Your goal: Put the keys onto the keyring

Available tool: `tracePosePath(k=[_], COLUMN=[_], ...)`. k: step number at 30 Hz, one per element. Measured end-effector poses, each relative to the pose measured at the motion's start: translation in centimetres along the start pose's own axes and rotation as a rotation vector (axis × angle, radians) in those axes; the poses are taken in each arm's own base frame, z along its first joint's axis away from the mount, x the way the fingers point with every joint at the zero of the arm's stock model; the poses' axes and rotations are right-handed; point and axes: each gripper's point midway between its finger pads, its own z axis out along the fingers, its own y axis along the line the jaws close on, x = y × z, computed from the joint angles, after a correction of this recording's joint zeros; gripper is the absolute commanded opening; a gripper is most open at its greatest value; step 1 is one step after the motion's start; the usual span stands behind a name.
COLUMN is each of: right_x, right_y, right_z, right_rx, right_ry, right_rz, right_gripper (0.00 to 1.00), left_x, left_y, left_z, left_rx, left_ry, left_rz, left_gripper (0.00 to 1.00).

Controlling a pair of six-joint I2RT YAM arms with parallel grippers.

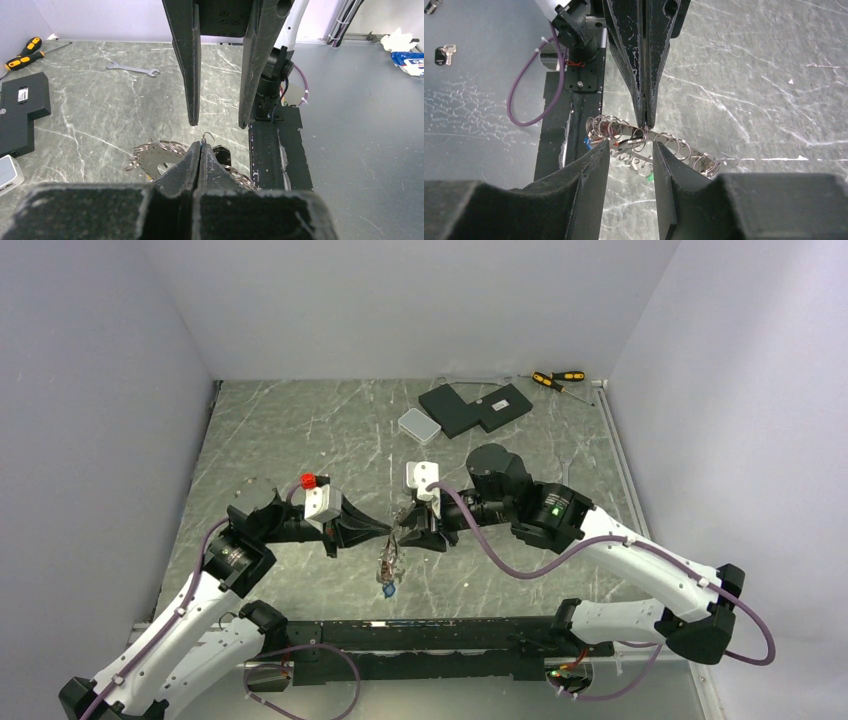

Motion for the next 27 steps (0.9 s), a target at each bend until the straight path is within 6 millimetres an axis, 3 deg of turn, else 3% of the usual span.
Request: tracePosePath(k=[8, 14, 18, 27], right_x=[-1.1, -0.6, 0.1, 0.6], right_y=[0.0, -0.1, -0.3, -0.3], right_z=[0.3, 0.9, 1.5, 1.6], right_rx=[-0.010, -0.013, -0.017, -0.014], right_ry=[-0.051, -0.039, -0.021, -0.011], right_rz=[0.004, 0.019, 0.031, 0.036], right_gripper=[0.38, 0.38, 0.27, 0.21], left_x=[0.0, -0.2, -0.2, -0.2], left_y=[0.0, -0.1, -0.1, 0.0], left_z=[0.0, -0.1, -0.1, -0.2], left_rx=[-0.003, -0.004, -0.006, -0.015], left_ry=[-0.001, -0.004, -0.006, -0.006], left_rz=[0.001, 0.006, 0.009, 0.009], left_gripper=[0.00, 0.00, 0.00, 0.00])
